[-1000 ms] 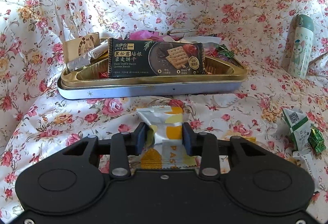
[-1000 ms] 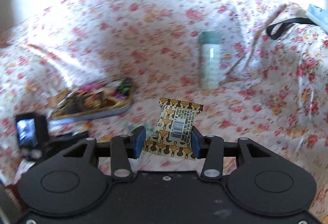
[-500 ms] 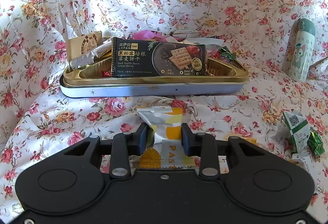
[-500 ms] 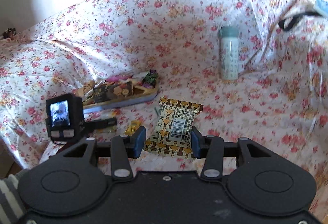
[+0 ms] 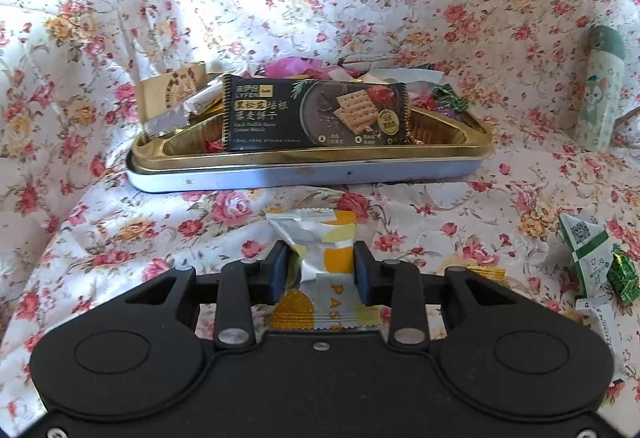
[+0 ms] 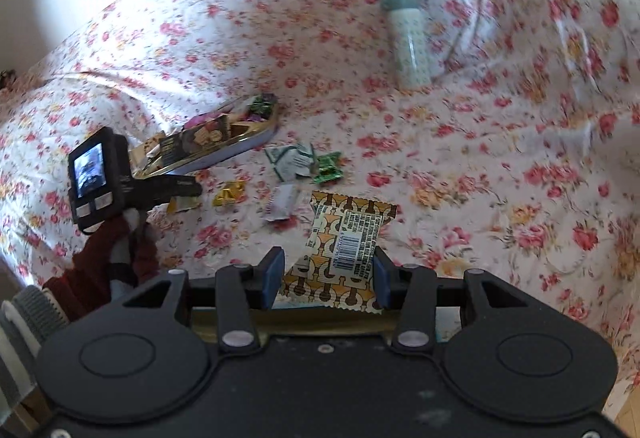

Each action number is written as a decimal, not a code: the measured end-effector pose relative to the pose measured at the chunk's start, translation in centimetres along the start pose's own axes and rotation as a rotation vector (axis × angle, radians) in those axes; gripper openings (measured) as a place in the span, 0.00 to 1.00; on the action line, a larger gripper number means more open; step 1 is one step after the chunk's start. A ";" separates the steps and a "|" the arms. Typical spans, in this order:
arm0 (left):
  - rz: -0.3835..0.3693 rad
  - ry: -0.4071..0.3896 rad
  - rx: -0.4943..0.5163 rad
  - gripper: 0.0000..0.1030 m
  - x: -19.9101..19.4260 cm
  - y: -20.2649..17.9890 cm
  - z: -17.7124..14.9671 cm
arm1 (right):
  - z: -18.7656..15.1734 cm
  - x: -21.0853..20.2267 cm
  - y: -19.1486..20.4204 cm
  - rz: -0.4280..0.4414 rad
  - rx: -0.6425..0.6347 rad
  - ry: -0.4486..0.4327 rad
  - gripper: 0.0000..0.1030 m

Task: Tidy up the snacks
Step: 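Carry both packets back over the gold tray with both tools, then open both tools to drop the packets into the gold tray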

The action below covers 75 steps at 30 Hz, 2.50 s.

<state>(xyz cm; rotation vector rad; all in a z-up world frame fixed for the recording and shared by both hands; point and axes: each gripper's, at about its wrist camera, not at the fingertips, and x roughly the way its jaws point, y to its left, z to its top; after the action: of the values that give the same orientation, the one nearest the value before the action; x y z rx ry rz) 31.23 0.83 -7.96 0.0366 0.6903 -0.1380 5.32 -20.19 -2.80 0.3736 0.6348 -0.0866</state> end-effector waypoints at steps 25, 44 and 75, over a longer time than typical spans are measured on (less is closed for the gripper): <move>-0.176 0.341 -0.019 0.42 -19.8 -4.4 -6.9 | -1.8 -4.3 1.6 0.113 -0.098 0.135 0.47; -0.215 0.387 0.027 0.58 -22.0 -6.1 -10.7 | -2.5 -4.0 1.9 0.120 -0.093 0.249 0.50; -0.044 0.380 0.067 0.69 -20.7 -5.9 -10.3 | -2.4 -2.4 2.3 0.033 -0.159 0.268 0.63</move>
<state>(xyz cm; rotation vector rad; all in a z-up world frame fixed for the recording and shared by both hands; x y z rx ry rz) 8.15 -1.77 -2.65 0.1144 1.0663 -0.1994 2.48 -17.27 -2.37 0.2431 0.8937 0.0465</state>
